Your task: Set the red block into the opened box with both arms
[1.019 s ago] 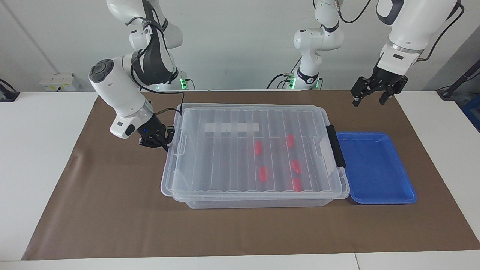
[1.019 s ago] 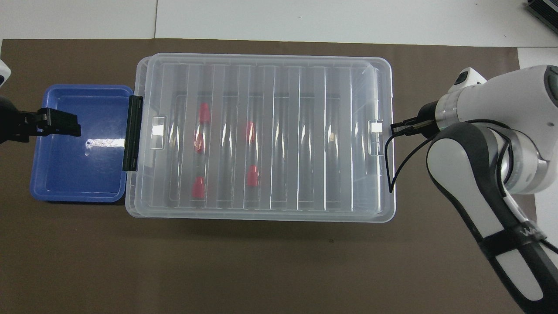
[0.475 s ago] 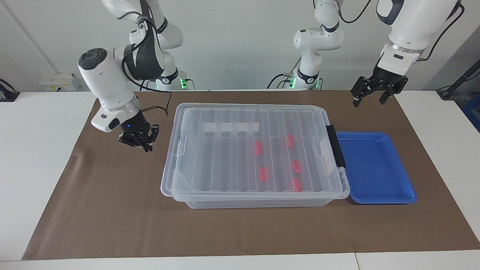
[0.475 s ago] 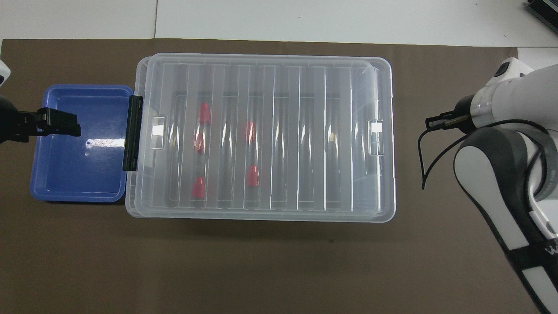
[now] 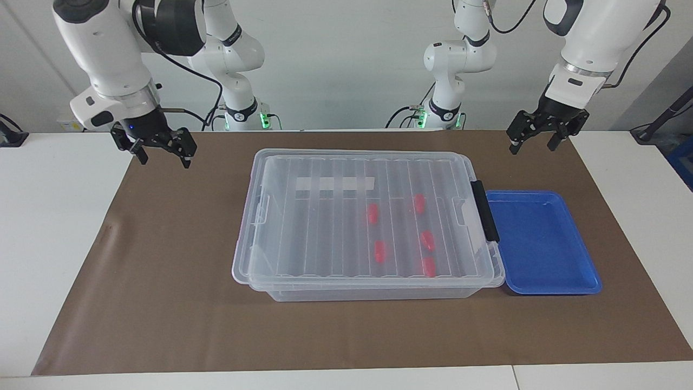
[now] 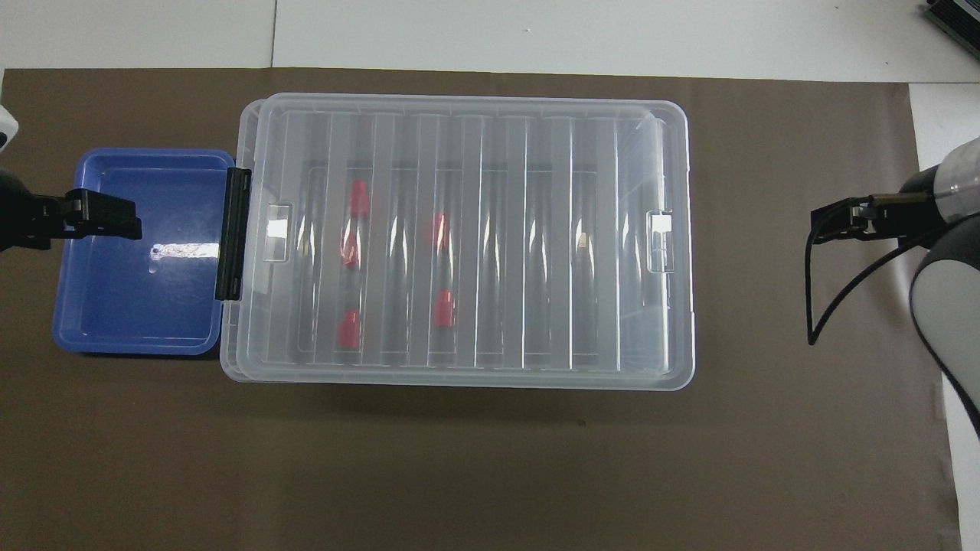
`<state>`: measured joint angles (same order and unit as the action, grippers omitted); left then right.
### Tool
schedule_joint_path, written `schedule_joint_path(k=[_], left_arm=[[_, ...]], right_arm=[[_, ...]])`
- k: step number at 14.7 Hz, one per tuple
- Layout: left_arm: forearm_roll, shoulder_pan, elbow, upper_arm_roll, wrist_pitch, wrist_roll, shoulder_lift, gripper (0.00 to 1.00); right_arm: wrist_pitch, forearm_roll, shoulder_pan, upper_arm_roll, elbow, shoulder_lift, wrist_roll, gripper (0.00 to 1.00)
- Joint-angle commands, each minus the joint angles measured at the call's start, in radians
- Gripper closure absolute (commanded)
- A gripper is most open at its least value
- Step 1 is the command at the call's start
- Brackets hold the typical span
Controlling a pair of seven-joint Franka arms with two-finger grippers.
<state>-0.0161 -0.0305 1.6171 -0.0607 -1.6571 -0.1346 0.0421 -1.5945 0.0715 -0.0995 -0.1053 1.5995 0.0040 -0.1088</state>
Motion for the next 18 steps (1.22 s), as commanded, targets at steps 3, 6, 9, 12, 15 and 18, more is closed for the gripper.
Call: schedule_joint_path(k=[3,6,9,12,15,18], left_arm=[[-0.015,-0.016,0.041,0.018,-0.027,0.015,0.032,0.00],[-0.015,-0.016,0.041,0.018,-0.027,0.015,0.032,0.00],[-0.015,-0.016,0.041,0.018,-0.027,0.015,0.032,0.00],[-0.015,-0.016,0.041,0.018,-0.027,0.015,0.032,0.00],[-0.015,-0.016,0.041,0.018,-0.027,0.015,0.032,0.00],[-0.015,-0.016,0.041,0.018,-0.027,0.015,0.032,0.00]], right_arm=[[0.048,0.010,0.012,0.009,-0.004,-0.021,-0.009,0.00],[0.073,-0.001,0.011,0.013,0.000,-0.027,-0.005,0.00],[0.074,-0.004,0.009,0.015,0.000,-0.027,-0.005,0.00],[0.093,-0.025,0.009,0.015,-0.006,-0.027,-0.009,0.00],[0.093,-0.053,0.015,0.013,-0.003,-0.029,-0.012,0.00],[0.091,-0.053,0.014,0.013,0.000,-0.029,-0.008,0.00]])
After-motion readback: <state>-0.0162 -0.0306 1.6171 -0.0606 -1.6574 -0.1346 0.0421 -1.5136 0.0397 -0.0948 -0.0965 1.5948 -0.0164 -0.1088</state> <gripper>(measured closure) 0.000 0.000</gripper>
